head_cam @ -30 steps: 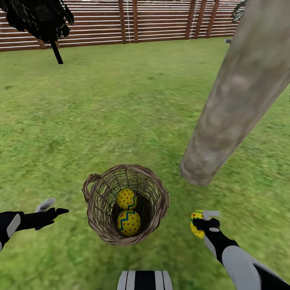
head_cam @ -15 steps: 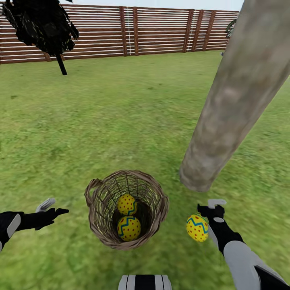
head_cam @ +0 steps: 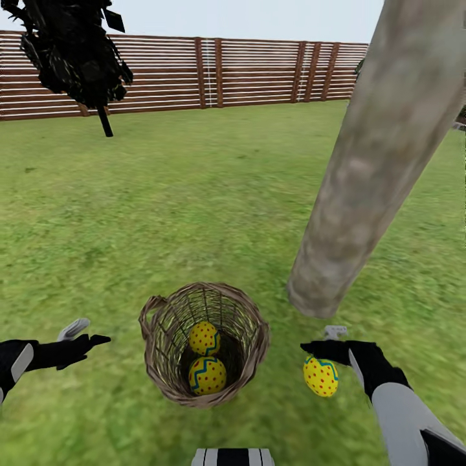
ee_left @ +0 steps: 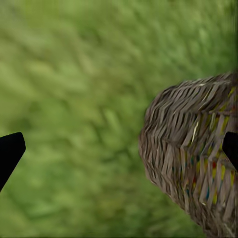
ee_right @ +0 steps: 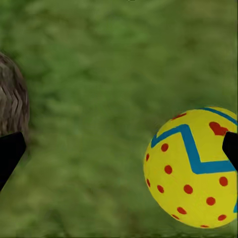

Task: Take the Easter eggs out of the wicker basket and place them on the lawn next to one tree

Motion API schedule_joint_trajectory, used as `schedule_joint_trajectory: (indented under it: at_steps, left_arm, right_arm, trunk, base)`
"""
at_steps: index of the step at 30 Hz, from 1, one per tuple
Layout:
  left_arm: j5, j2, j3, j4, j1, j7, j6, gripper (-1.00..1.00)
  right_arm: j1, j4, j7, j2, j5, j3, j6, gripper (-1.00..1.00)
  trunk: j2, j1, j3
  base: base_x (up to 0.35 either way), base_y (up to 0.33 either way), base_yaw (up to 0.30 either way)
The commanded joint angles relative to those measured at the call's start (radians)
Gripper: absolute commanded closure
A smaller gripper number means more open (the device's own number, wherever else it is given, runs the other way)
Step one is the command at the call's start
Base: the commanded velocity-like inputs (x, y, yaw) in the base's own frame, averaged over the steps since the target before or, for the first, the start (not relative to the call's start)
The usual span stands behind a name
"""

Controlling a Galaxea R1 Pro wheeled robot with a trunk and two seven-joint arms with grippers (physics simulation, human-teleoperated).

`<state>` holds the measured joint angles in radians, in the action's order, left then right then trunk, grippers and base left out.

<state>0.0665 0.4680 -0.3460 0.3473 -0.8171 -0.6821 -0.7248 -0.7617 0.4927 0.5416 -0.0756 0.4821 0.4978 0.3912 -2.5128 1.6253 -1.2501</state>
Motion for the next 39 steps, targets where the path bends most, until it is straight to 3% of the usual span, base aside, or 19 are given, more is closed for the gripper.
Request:
schedule_joint_trajectory:
  at_steps: [1,5,10,18,25,29,32,33,39]
  left_arm:
    - [0.006,0.000,-0.002,0.000,0.000,0.001,-0.008,-1.00]
    - [0.006,0.000,-0.002,0.000,0.000,0.001,-0.009,-1.00]
    - [0.006,0.001,-0.003,0.001,0.000,0.001,-0.010,-1.00]
    - [0.006,0.001,-0.004,0.001,-0.001,0.003,-0.010,-1.00]
    - [0.006,0.002,-0.004,0.000,0.000,0.004,-0.011,-1.00]
    - [0.006,0.004,-0.005,0.001,0.000,0.005,-0.013,-1.00]
    - [0.006,0.004,-0.005,0.001,0.000,0.004,-0.015,-1.00]
    - [0.006,0.004,-0.005,0.001,0.000,0.004,-0.015,-1.00]
    - [0.007,-0.001,-0.003,-0.002,0.000,0.003,-0.017,-1.00]
  right_arm:
    - [-0.001,0.032,0.060,-0.014,0.010,0.015,0.028,-1.00]
    - [-0.001,0.066,0.096,-0.050,0.010,0.066,0.056,-1.00]
    - [-0.001,0.081,0.098,-0.079,0.010,0.080,0.115,-1.00]
    - [-0.001,0.092,0.098,-0.091,0.010,0.082,0.123,-1.00]
    - [-0.001,0.093,0.113,-0.098,0.008,0.080,0.139,-1.00]
    - [-0.001,0.093,0.237,-0.133,0.009,0.081,0.223,-1.00]
    - [-0.001,0.092,0.447,-0.175,0.007,0.081,0.249,-1.00]
    - [-0.001,0.090,0.486,-0.184,0.006,0.081,0.251,-1.00]
    - [-0.001,0.083,0.657,-0.211,0.001,0.093,0.257,-1.00]
  trunk:
    - [0.000,-0.001,0.003]
    - [0.001,-0.002,0.019]
    - [0.002,-0.005,0.038]
    - [0.004,-0.008,0.069]
    - [0.006,-0.011,0.096]
    - [0.007,-0.013,0.111]
    - [0.007,-0.014,0.123]
    - [0.007,-0.015,0.127]
    - [0.009,-0.018,0.150]
  base:
    - [0.000,0.000,0.000]
    - [-0.140,0.000,0.000]
    - [-0.302,0.000,0.000]
    - [-0.316,0.000,0.000]
    - [-0.054,0.000,0.000]
    - [-0.001,0.000,0.000]
    - [0.000,0.000,0.000]
    - [0.000,0.000,0.000]
    - [0.000,0.000,0.000]
